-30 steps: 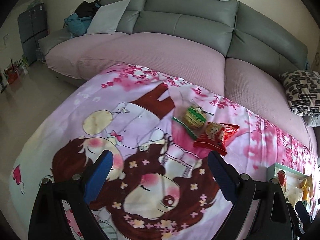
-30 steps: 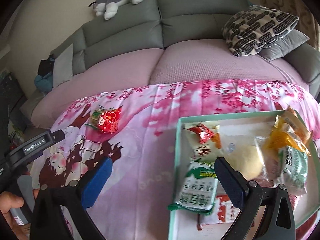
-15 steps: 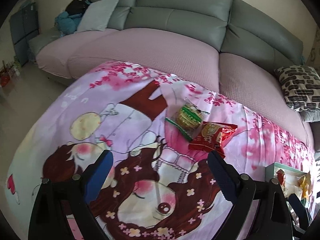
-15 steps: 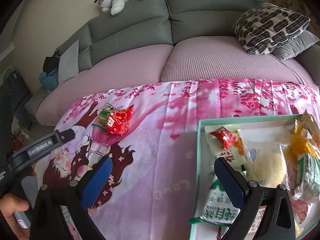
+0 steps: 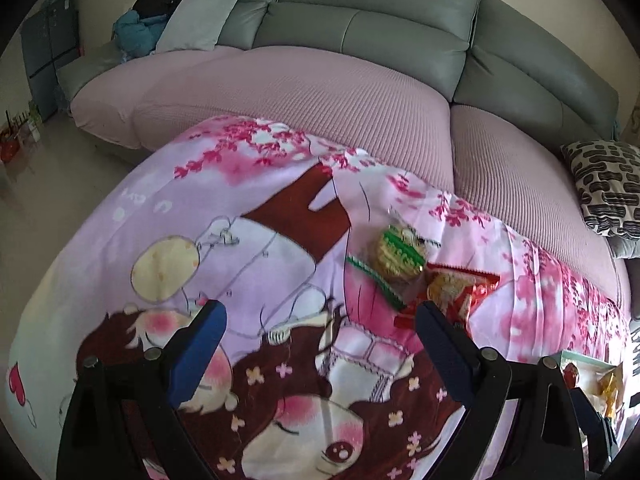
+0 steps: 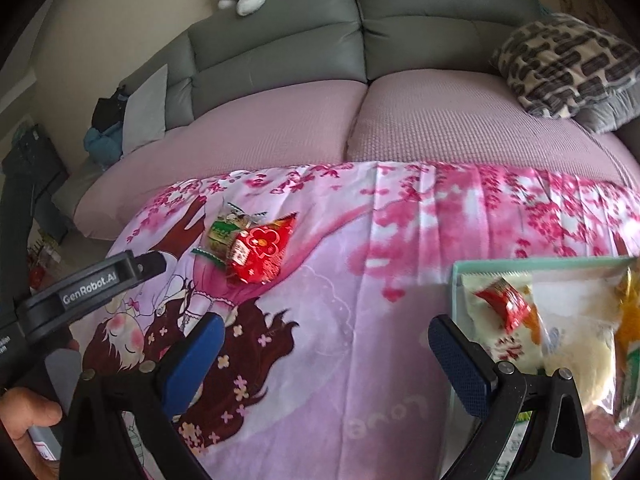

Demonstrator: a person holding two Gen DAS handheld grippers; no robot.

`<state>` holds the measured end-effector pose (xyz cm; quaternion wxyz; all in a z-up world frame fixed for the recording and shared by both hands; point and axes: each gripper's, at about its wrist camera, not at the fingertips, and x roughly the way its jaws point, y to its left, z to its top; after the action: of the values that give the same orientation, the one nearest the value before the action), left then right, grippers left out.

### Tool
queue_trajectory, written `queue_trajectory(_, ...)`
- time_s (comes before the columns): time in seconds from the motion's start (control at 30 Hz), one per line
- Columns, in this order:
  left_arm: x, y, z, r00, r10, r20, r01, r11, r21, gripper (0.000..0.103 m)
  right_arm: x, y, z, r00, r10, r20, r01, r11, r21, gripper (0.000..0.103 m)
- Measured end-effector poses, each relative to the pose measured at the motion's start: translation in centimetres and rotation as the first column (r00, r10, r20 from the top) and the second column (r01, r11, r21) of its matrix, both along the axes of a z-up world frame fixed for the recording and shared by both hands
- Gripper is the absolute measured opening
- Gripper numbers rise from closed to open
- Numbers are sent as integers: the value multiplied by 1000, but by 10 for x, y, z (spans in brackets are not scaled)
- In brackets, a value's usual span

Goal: Organize snacks
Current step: 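Move both grippers back to the red bag and green-wrapped biscuit, then grasp the green-wrapped round biscuit with the left gripper while the right grasps the red flower-print bag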

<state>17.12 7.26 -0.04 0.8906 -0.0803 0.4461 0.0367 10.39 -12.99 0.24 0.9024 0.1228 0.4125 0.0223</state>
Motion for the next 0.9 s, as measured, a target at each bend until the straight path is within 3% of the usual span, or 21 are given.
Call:
queue_trajectory(0.1, 6, -1, 2, 999, -32, 11, 32, 999, 8, 95, 9, 7, 0, 1000, 22, 11, -22, 1000, -13, 103)
queue_trajectory(0.27, 22, 6, -3, 998, -66, -10, 65, 996, -57, 95, 26, 15, -6, 999, 38, 17, -37, 999, -22, 103)
queue_trajectory(0.6, 52, 10, -9, 990, -141, 14, 141, 988, -58, 95, 58, 29, -26, 998, 44, 35, -44, 999, 13, 103)
queue_trajectory(0.9, 68, 15, -33, 992, -124, -1, 124, 989, -85, 95, 82, 42, -42, 997, 49, 54, -52, 997, 57, 103)
